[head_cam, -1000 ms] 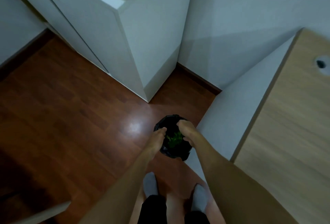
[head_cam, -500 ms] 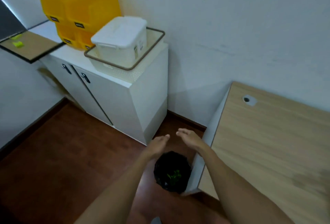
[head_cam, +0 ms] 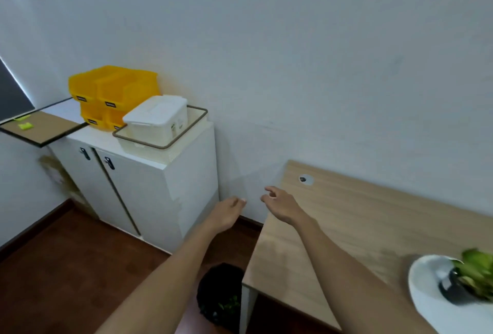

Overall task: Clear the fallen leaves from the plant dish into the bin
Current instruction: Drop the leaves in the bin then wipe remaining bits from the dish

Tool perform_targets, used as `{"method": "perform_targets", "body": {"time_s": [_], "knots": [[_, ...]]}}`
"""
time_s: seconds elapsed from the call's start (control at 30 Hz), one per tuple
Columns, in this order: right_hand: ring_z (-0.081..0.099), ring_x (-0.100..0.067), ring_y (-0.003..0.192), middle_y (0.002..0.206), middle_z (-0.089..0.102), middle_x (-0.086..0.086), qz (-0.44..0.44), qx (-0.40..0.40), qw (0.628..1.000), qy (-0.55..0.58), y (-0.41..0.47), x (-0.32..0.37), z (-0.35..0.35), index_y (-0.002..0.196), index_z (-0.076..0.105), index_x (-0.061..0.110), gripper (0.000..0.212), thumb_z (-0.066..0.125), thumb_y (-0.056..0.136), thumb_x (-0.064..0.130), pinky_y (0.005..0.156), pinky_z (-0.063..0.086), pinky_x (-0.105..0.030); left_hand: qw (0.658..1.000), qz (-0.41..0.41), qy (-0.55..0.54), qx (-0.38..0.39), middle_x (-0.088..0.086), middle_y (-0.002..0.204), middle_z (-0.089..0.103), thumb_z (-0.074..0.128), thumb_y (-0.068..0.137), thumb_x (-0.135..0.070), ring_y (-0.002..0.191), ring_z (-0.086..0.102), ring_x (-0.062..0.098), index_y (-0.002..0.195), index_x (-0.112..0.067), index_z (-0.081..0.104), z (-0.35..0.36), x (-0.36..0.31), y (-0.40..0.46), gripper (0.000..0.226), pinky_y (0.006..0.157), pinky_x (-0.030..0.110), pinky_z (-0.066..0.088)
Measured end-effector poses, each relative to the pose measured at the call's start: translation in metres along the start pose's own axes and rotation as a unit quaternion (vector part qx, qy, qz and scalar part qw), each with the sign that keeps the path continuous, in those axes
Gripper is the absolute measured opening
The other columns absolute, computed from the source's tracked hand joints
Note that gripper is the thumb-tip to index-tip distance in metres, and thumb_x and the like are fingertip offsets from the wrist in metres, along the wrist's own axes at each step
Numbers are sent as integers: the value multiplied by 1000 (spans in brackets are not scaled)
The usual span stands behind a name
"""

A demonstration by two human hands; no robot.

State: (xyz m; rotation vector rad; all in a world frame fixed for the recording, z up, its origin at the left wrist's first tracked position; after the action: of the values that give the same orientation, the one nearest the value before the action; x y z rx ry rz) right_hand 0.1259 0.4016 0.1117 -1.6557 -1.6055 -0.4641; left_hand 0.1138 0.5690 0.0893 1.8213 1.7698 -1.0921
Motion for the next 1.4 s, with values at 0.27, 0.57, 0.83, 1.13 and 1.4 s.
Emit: {"method": "perform_targets", "body": {"time_s": [0.27,0.57,0.83,1.13,1.4], "knots": [[44,-22,137,153,43,-1,-26,-18,999,-18,-82,-48,-72,147,43,21,66,52,88,50,111,37,-36,999,30,25,-7,10,113,65,40,99,-45,106,59,27,108,-11,60,51,-69,-43,41,84,31,41],[43,-21,138,151,46,1,-7,-80,996,-22,-148,-117,-129,145,45,21,67,57,86,50,115,33,-37,996,72,39,31,10,140,53,42,97,-46,129,48,23,138,-13,49,134,-145,-73,53,105,31,36],[39,-25,140,154,42,-3,88,-124,988,-8,-213,-192,-159,146,43,23,63,57,90,46,115,31,-39,982,146,55,103,10,135,59,46,97,-39,124,53,23,133,-11,55,210,-198,-89,47,99,28,38],[39,-24,140,157,34,-2,175,-148,973,19,-288,-298,-182,149,38,23,60,54,95,43,112,34,-39,962,160,34,219,-3,92,62,47,91,-37,90,57,17,93,-15,64,321,-217,-112,28,84,34,44],[43,-23,137,153,42,-4,203,-151,965,63,-299,-398,-226,145,45,22,48,42,101,41,102,38,-32,963,98,41,248,6,139,53,46,95,-43,125,51,23,136,-12,50,409,-231,-110,52,95,29,39]]}}
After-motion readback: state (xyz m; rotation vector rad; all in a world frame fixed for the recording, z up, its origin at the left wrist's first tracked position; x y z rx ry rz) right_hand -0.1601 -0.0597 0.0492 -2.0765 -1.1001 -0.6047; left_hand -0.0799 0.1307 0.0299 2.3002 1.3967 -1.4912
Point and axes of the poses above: each hand's wrist, its own y-axis towards the middle knuckle, its own z-axis out of the palm, x = y × z, the point moved 7 cm from there along y, towards the middle knuckle
